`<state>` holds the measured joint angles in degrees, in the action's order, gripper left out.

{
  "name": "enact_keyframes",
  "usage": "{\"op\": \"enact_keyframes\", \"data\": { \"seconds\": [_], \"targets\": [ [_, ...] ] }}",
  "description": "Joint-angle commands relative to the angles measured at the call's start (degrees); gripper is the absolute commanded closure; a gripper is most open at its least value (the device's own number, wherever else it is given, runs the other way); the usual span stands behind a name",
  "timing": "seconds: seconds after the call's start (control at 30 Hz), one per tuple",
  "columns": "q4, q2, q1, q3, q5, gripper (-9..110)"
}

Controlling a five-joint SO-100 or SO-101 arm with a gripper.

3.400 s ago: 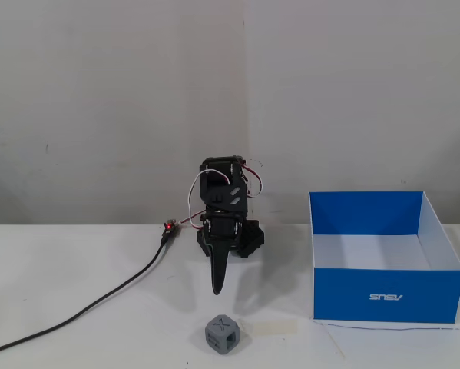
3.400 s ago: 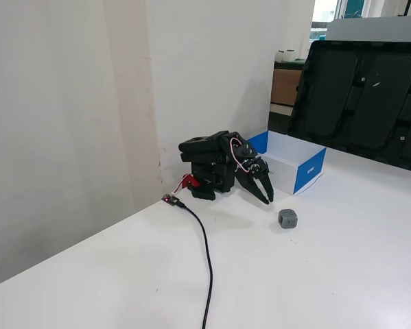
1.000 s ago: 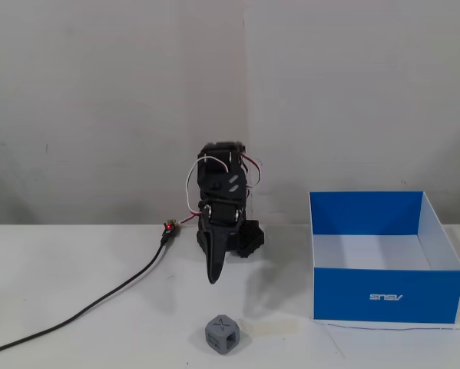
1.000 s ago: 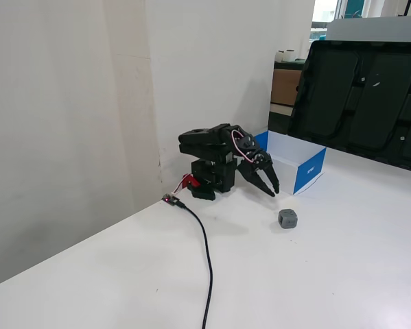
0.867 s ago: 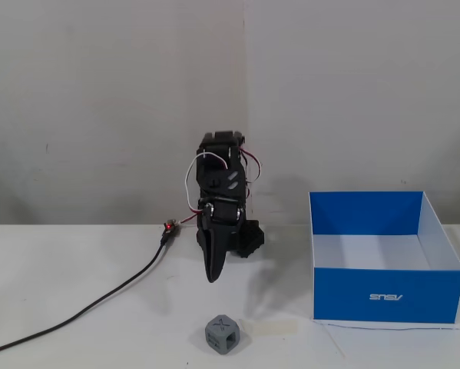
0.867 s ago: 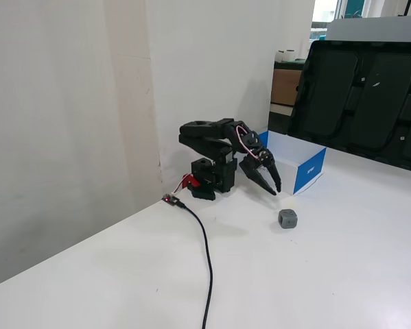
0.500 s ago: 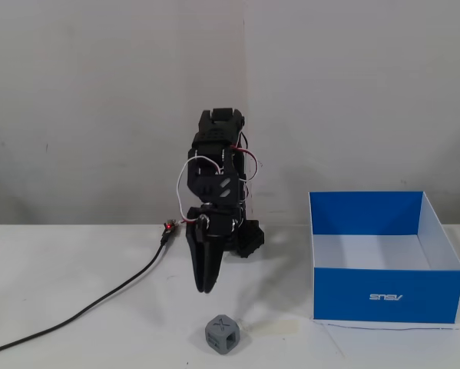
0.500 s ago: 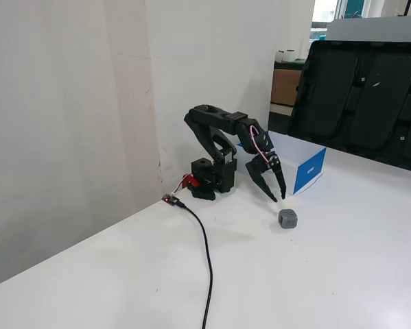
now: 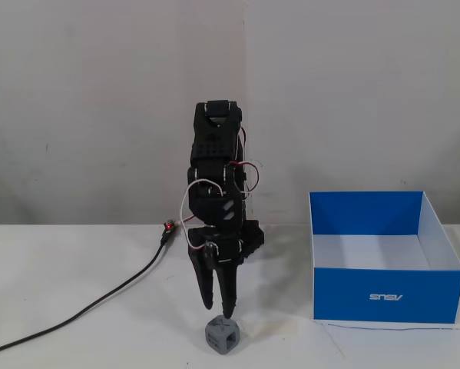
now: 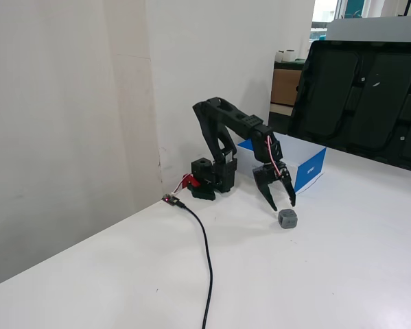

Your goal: Pick the gray block and keep it in the box.

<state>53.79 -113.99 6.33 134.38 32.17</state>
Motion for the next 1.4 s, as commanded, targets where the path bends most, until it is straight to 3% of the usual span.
{"op": "enact_keyframes", "data": {
  "seconds": [0.0,0.87,1.13,1.37],
  "targets": [
    [-0.97,1.32,1.05,-4.75,0.35,84],
    [-7.91,16.79,-0.53,-9.58,2.46,81],
    [-7.21,18.72,-0.53,-10.81,2.64,86],
    [-5.1,18.63,0.0,-12.04,2.55,98]
  ]
}}
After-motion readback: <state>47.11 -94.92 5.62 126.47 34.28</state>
